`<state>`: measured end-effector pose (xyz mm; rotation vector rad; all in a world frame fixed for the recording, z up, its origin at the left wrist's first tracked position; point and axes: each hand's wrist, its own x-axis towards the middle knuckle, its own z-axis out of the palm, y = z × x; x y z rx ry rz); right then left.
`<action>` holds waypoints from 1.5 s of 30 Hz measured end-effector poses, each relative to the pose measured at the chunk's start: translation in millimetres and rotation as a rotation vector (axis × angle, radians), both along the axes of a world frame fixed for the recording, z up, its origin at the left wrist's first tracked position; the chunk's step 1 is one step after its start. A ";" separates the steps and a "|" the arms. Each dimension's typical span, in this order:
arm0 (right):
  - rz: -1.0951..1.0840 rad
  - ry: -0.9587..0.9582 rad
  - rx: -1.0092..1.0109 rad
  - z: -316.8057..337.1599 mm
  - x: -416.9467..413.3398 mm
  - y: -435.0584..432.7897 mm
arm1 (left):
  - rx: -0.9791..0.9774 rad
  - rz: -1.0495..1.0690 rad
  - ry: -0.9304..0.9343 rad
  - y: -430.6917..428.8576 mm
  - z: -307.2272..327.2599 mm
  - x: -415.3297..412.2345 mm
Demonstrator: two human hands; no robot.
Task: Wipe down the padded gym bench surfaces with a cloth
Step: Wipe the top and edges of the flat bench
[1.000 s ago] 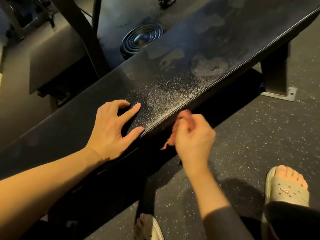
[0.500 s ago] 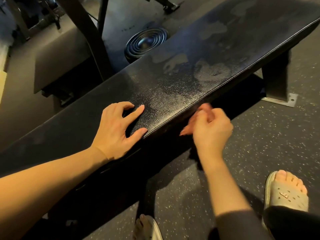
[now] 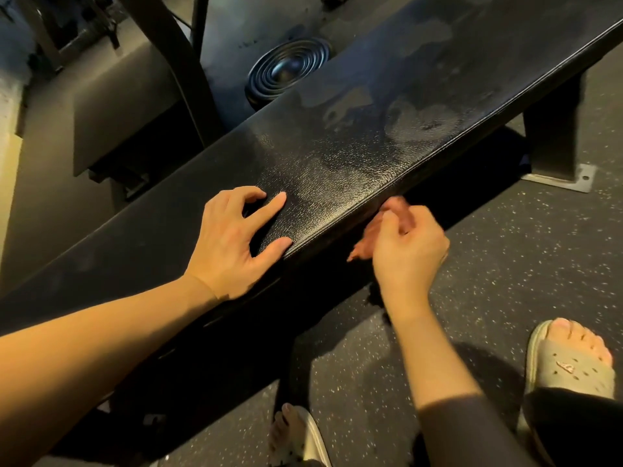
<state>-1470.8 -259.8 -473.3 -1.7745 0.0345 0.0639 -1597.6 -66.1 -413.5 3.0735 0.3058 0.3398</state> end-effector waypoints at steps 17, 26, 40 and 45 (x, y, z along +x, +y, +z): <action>-0.010 -0.172 -0.067 10.8 -28.7 12.4 | -0.008 0.006 -0.002 -2.1 1.3 1.6; -0.002 -0.160 -0.047 2.9 7.4 0.0 | 0.000 -0.001 -0.005 -0.1 0.9 0.1; -0.226 -0.097 0.049 2.2 24.1 -19.3 | -0.005 -0.004 0.000 -0.4 1.1 -0.7; -0.299 0.113 0.424 1.8 70.4 -21.4 | -0.011 -0.007 -0.006 0.2 0.4 0.9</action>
